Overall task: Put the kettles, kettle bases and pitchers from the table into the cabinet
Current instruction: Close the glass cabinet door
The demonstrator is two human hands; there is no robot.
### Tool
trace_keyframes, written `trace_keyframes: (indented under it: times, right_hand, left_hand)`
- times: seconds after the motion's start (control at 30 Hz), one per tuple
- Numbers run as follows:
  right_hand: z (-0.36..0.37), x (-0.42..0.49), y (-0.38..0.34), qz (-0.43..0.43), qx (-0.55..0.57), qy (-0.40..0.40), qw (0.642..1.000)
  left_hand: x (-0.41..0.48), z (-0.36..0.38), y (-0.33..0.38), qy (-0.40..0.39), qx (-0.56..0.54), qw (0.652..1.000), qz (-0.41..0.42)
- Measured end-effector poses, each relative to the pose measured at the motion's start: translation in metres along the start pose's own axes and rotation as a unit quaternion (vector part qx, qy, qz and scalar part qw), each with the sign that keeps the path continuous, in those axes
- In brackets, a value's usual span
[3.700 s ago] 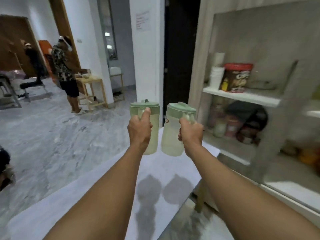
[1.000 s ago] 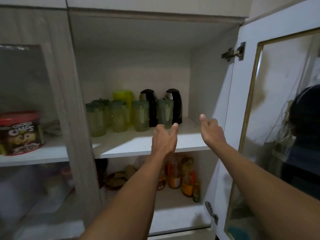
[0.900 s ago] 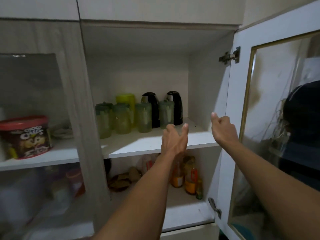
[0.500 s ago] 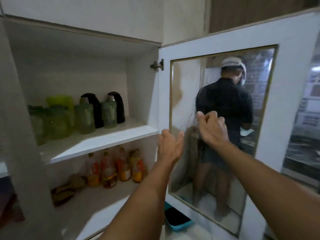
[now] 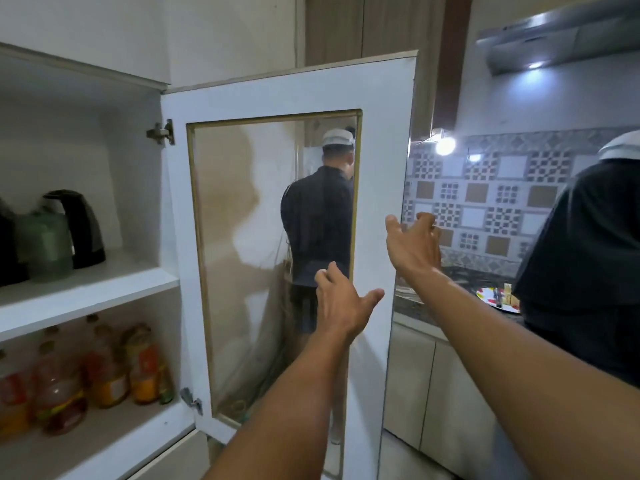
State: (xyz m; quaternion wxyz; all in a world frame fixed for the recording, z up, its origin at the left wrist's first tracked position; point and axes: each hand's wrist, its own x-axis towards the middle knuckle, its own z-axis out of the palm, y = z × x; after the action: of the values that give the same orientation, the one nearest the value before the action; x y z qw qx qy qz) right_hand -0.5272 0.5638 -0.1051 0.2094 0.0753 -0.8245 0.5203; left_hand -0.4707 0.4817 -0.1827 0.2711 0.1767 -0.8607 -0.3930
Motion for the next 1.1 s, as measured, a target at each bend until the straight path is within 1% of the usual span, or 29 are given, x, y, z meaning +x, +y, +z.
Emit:
trace_keyframes:
  times: [0.13, 0.2, 0.37, 0.47, 0.53, 0.6, 0.73, 0.87, 0.93, 1.03, 1.1]
  right_hand:
    - [0.001, 0.038, 0.012, 0.004, 0.034, -0.096, 0.995]
    - [0.01, 0.048, 0.018, -0.005, 0.045, -0.13, 0.991]
    - [0.021, 0.047, 0.025, -0.013, 0.067, -0.1, 0.993]
    - [0.013, 0.037, 0.023, -0.012, 0.078, -0.107, 0.991]
    - [0.003, 0.025, 0.016, -0.026, 0.077, -0.117, 0.99]
    - [-0.007, 0.006, 0.006, -0.048, 0.068, -0.122, 0.989]
    - [-0.024, -0.054, -0.027, -0.105, 0.054, -0.137, 0.984]
    - [-0.03, -0.127, -0.068, -0.187, 0.035, -0.178, 0.965]
    - [-0.026, -0.163, -0.095, -0.235, 0.051, -0.189, 0.952]
    - [-0.009, -0.21, -0.143, -0.291, 0.093, -0.215, 0.927]
    - [0.007, -0.24, -0.174, -0.327, 0.089, -0.245, 0.908]
  left_hand:
    - [0.02, 0.039, 0.015, -0.001, 0.009, 1.0, 0.003]
    - [0.024, 0.053, 0.019, 0.005, 0.012, 1.0, -0.008]
    - [0.016, 0.064, 0.019, -0.002, 0.017, 1.0, -0.014]
    - [0.005, 0.058, 0.014, 0.012, 0.016, 1.0, -0.015]
    - [-0.002, 0.047, 0.013, 0.026, 0.016, 0.999, -0.015]
    - [-0.014, 0.033, 0.014, 0.048, 0.025, 0.998, -0.013]
    - [-0.057, -0.006, 0.014, 0.116, 0.058, 0.992, -0.001]
    - [-0.101, -0.063, -0.003, 0.227, 0.036, 0.973, -0.002]
    - [-0.125, -0.1, -0.017, 0.251, 0.019, 0.968, -0.002]
    - [-0.158, -0.159, -0.035, 0.26, -0.008, 0.965, -0.041]
    - [-0.174, -0.199, -0.047, 0.287, -0.02, 0.953, -0.098]
